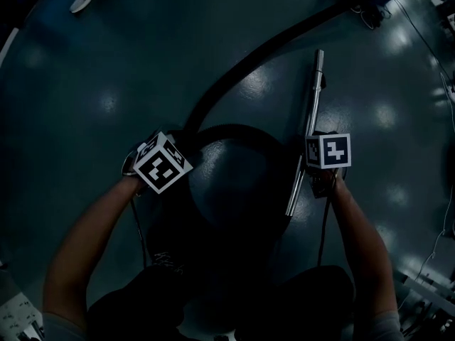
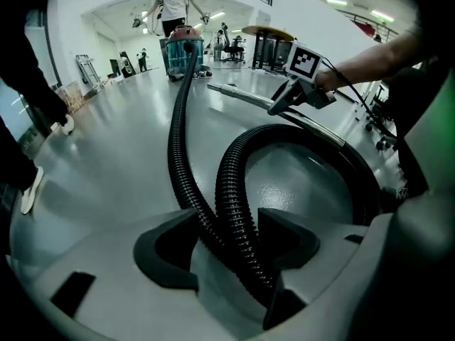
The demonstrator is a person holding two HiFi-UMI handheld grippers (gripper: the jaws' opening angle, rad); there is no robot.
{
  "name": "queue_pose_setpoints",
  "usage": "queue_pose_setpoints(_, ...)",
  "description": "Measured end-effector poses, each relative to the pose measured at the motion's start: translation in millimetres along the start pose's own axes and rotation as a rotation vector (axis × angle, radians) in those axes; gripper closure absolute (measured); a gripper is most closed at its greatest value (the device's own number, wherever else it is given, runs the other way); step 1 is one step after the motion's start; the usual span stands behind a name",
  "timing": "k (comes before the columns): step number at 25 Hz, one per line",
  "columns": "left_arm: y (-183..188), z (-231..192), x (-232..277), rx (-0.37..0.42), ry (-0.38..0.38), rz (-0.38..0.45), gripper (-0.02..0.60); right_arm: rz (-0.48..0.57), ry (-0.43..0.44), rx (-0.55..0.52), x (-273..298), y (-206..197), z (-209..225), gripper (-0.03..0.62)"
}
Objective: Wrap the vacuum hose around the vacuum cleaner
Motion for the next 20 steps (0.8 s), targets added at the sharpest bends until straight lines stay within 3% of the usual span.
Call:
queue_pose_setpoints(7,8,24,-1,0.056,-0.052,-0.028,0.313,0.069,-0.09,-0.121,-30,2,7,0.356)
queue_pose_setpoints(15,23,45,-5,0.12,-0.107,-0.008,0.313,0.069,-0.094,-0.406,-19,51,-10,0.356)
queue_pose_setpoints(20,40,34,-21,0.103,-0.076,0.019,0.313,0.068,-0.083,-0.534,-11,74,-28,0.365)
Point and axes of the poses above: the fingertips, and each gripper's own axes: x forward along the fingers, z to its right, y out of its top, the point moved 9 cm from there along -x, backward along the fingers, and after that the axes turned 7 degrees about -z, right-handed, at the moved point
